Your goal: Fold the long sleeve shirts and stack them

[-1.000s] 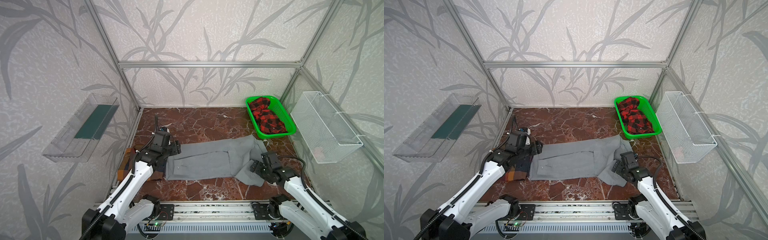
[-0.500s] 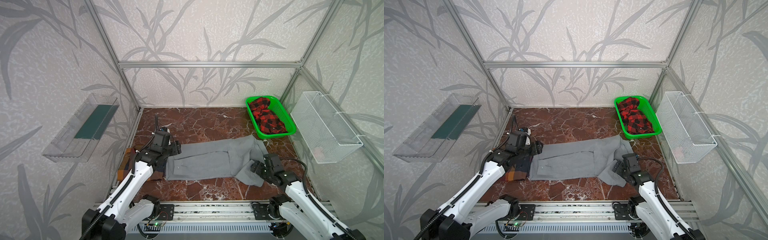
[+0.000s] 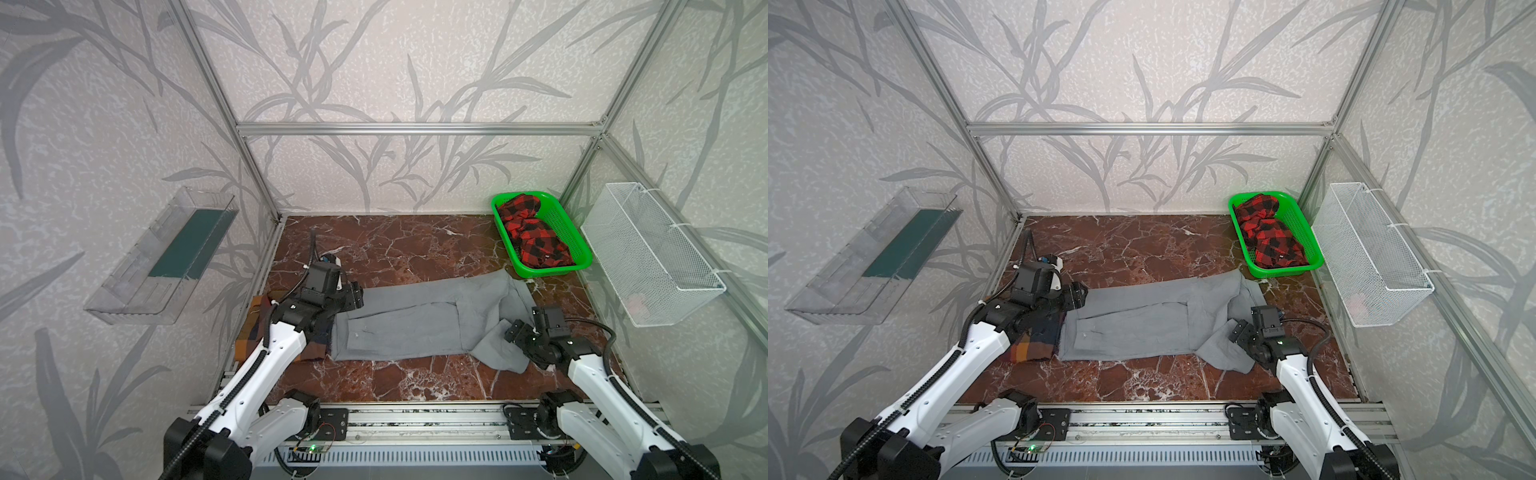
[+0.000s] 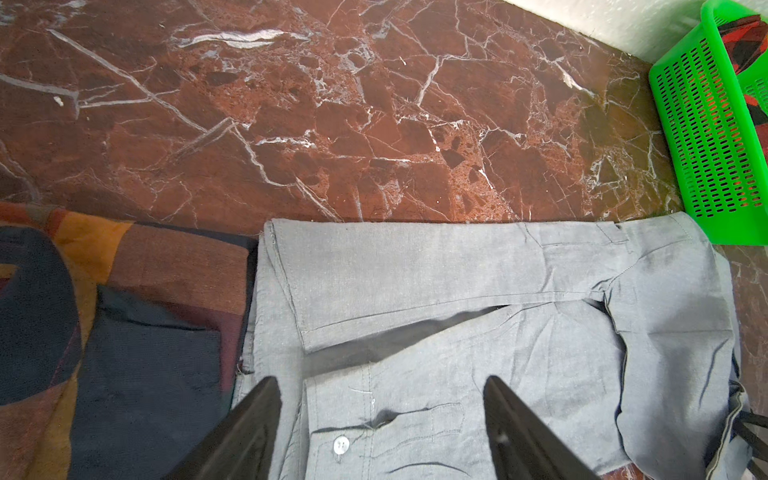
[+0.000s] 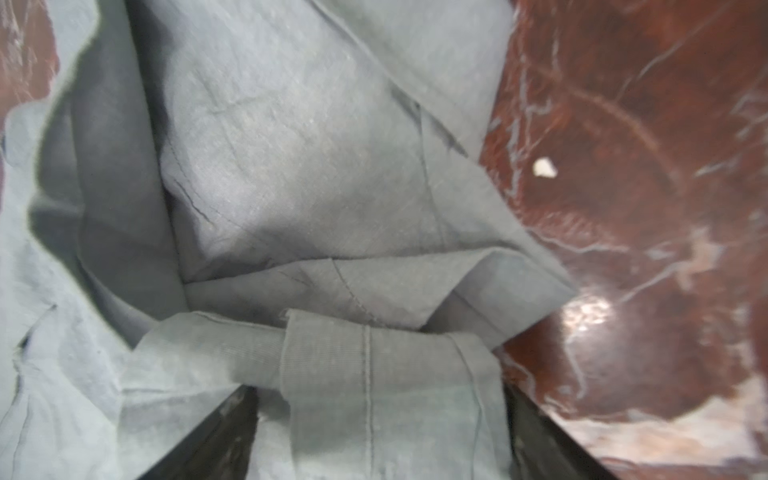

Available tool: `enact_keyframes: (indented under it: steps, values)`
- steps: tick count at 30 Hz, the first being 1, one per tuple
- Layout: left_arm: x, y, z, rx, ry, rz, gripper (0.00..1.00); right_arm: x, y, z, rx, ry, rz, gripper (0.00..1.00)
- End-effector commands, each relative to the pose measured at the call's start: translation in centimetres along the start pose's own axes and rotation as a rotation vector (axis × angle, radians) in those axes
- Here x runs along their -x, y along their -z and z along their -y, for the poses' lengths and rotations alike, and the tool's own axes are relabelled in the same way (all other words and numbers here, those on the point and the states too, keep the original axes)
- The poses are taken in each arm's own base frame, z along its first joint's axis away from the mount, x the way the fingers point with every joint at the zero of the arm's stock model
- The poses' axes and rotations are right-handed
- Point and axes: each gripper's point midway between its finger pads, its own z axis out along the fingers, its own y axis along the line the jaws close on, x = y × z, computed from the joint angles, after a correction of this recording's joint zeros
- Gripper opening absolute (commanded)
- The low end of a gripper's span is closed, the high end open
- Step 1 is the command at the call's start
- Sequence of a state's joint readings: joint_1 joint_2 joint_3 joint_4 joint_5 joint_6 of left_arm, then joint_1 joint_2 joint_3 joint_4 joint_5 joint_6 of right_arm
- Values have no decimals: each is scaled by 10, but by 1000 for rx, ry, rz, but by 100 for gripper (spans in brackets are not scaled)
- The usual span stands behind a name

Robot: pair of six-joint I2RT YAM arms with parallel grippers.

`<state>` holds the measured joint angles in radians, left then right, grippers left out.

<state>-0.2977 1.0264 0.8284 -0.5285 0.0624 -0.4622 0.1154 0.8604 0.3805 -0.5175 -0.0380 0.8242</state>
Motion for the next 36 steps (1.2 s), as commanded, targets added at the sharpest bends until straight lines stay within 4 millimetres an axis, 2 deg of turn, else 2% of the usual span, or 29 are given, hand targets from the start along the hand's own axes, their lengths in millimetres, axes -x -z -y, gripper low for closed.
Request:
enact_keyframes:
  steps: [1,5,10,16,19,23,26,31,36]
  values:
    - [-4,-1,-2,-2,-17,-12,77,-2,-4,-9,62,-8,-6,68]
    - [-3,0,-3,0,-17,-7,77,5,4,-12,81,29,40,40]
    - [-4,-2,-1,-9,-14,-14,77,13,16,-16,120,61,110,24]
    - [-4,-2,-2,-11,-11,-15,77,21,28,-29,165,101,137,0]
    - [-3,-1,-1,-13,-11,-13,77,30,47,-41,200,150,179,0]
    - [-3,-2,0,-22,-10,-13,77,44,85,-69,314,270,273,0]
    - [-2,-1,2,-31,-10,-9,77,48,105,-86,407,348,331,0]
    - [-2,-2,8,-70,-10,-10,77,38,120,-122,560,490,311,0]
    - [3,2,23,-159,-19,24,81,24,131,-148,592,692,324,0]
